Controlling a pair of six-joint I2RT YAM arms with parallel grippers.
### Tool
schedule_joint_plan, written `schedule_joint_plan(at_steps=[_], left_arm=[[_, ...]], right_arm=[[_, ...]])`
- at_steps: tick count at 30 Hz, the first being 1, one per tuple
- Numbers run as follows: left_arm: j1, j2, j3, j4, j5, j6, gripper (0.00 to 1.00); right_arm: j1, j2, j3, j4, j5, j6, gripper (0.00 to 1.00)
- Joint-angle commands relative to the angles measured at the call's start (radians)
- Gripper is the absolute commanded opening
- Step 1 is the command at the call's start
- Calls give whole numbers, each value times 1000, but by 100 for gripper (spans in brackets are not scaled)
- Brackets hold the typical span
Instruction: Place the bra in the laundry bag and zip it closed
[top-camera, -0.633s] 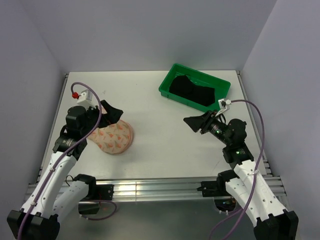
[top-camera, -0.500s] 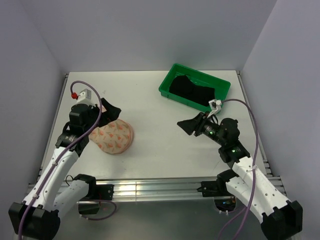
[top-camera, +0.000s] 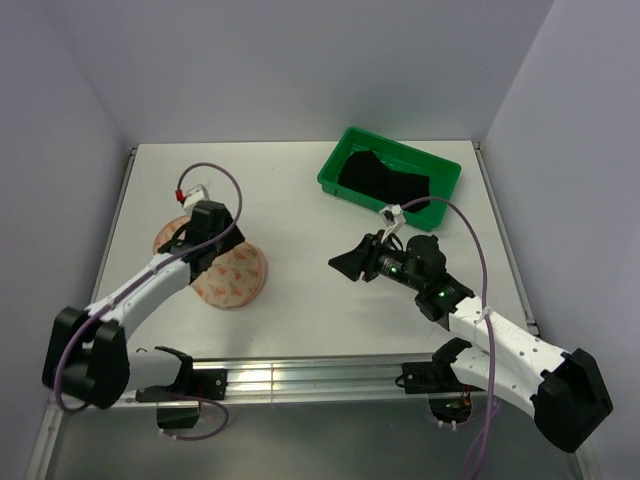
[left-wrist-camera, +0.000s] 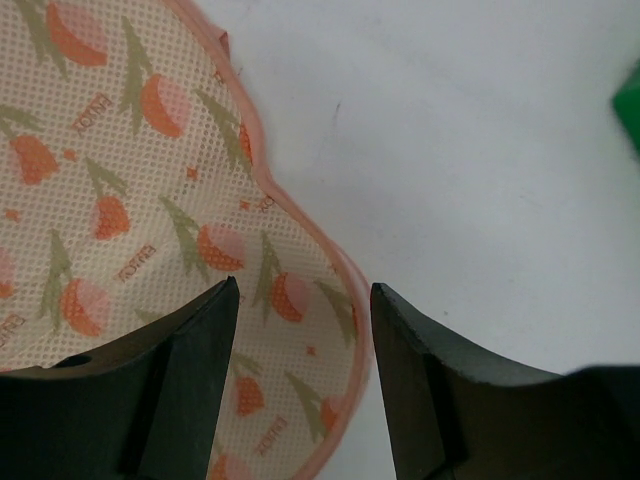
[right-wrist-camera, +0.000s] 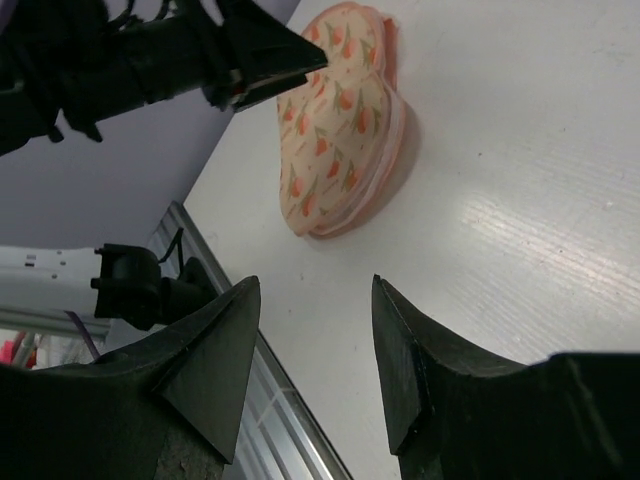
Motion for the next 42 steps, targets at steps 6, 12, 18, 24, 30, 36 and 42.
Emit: schedule_joint_plan(at_steps=[6,12,18,24,30,36,42], left_arm=[[-110,286,159,64,-159,36,62],[-127,453,199,97,-89,81,37],[-193,503,206,97,-80,87,0],[-254,553,234,172,11,107,0],[-372,537,298,207,35,155,0],[-376,362,131,268,62,109,0],[-374,215,39,341,121,99,0]], right_arm=[[71,43,16,47,51,-73,56],[89,37,14,29,79,-88,56],[95,26,27,-19,140,-107,56],[95,17,33,-45,182,-101,56],[97,-18,22,-62,232,-87,56],[95,8,21,-68,260,-82,56],[95,62,28,-33,297,-56,57]])
